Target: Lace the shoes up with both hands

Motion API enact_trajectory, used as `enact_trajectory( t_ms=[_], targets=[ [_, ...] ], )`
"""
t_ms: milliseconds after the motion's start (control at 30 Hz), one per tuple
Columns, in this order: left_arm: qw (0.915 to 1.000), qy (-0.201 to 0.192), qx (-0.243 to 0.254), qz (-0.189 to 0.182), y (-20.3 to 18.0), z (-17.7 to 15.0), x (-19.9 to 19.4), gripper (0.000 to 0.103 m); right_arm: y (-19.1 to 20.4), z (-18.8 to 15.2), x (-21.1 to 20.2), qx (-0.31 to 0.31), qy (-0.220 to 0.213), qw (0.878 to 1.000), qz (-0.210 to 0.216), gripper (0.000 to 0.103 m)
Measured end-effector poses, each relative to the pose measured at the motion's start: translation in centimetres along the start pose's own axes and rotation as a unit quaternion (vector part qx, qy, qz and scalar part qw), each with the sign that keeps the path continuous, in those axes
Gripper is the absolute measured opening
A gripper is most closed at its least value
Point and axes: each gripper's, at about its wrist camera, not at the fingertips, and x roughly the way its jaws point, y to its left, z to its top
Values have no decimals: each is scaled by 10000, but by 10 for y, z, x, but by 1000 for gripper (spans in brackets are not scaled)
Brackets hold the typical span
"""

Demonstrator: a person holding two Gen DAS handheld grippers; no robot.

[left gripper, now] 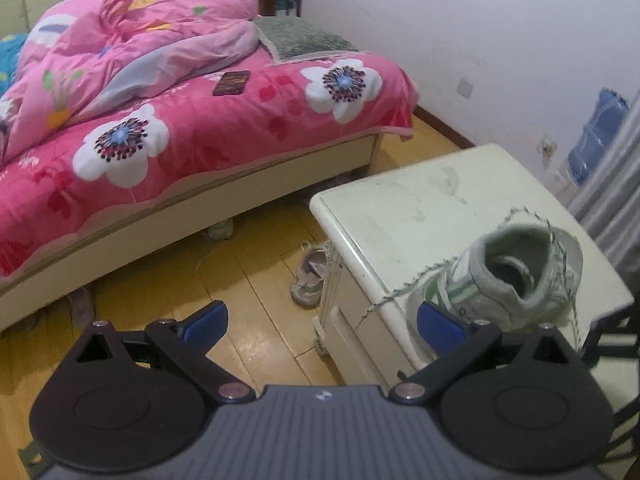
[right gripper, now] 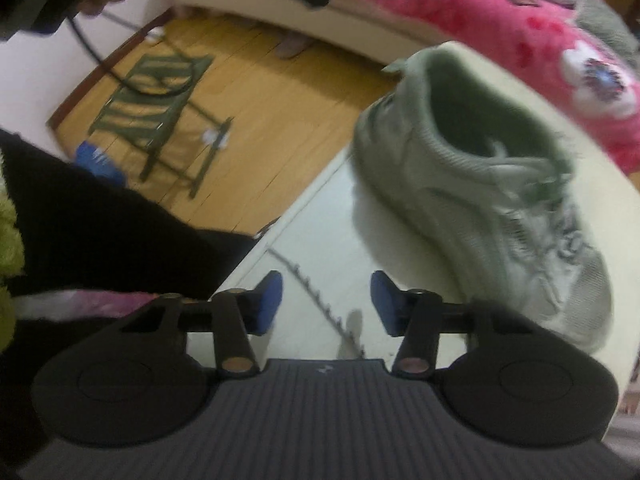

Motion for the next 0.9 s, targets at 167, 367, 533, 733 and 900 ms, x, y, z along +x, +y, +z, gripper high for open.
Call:
enact_trajectory(
  t_ms=[167, 367, 533, 733, 900],
  targets=[
    [9999, -133, -56, 68, 5, 5, -1, 101, 2, 5, 10, -488, 91, 9983, 291, 32],
    [9995, -293, 5, 121, 11, 13, -8, 101, 0, 6, 14, -801, 204, 9955, 458, 15],
    [9995, -324, 31, -13, 7, 25, -13, 101, 4, 2, 12, -1115, 207, 9928, 394, 1],
    [9984, -370, 217, -356, -8, 37, -17, 101, 1, -7, -7, -917, -19, 9958, -11, 1],
    [9924, -331, 714, -941, -31, 49, -21, 100, -24, -17, -50, -289, -320, 9957, -814, 1]
  ],
)
